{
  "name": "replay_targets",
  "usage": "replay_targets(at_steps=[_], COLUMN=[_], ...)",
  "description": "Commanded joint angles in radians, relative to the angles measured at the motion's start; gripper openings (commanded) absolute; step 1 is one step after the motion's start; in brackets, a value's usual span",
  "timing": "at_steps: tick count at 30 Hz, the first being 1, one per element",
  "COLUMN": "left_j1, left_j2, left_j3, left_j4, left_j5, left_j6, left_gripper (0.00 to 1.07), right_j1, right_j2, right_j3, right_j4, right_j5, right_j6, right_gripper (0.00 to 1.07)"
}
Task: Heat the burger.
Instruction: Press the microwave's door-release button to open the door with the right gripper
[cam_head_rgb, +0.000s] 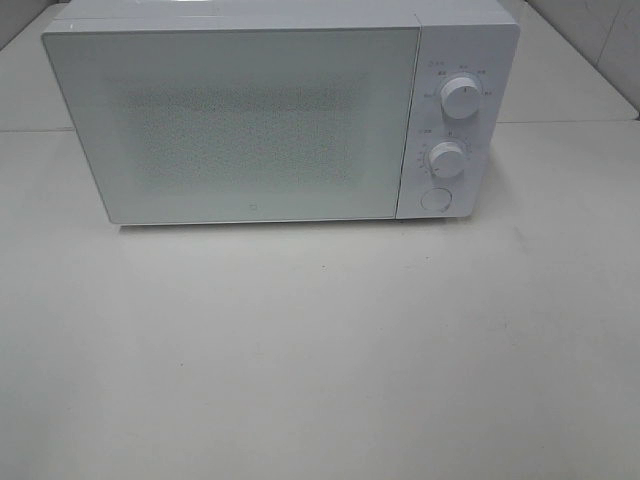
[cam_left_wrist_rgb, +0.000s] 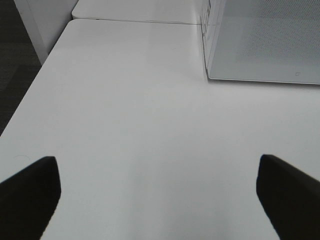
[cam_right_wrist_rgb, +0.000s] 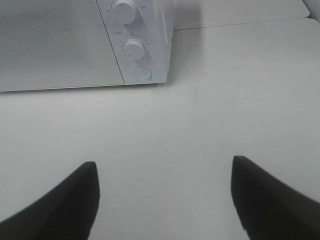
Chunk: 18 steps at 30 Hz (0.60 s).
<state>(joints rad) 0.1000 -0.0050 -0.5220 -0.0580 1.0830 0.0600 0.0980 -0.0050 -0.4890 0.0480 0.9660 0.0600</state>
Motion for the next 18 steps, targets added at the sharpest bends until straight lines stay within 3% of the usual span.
replay_targets(at_steps=[1, 12, 18], left_j1=[0.002, 0.002, 0.002], left_j2=[-0.017, -0.017, -0.017], left_j3=[0.003, 0.003, 0.003], left_j4=[-0.001, -0.001, -0.001], left_j5=[-0.013, -0.013, -0.013], left_j6=[-0.004, -0.004, -0.004], left_gripper=[1.01, 1.01, 1.01], right_j1=[-0.003, -0.003, -0.003], right_j2=[-0.025, -0.017, 0.092], right_j3=[0.001, -0.018, -0.026], right_j4=[0.001, 0.008, 0.005], right_j5=[-0.007, -0.036, -0.15], right_j6=[0.009, 0.009, -0.002], right_gripper=[0.72, 0.72, 0.72])
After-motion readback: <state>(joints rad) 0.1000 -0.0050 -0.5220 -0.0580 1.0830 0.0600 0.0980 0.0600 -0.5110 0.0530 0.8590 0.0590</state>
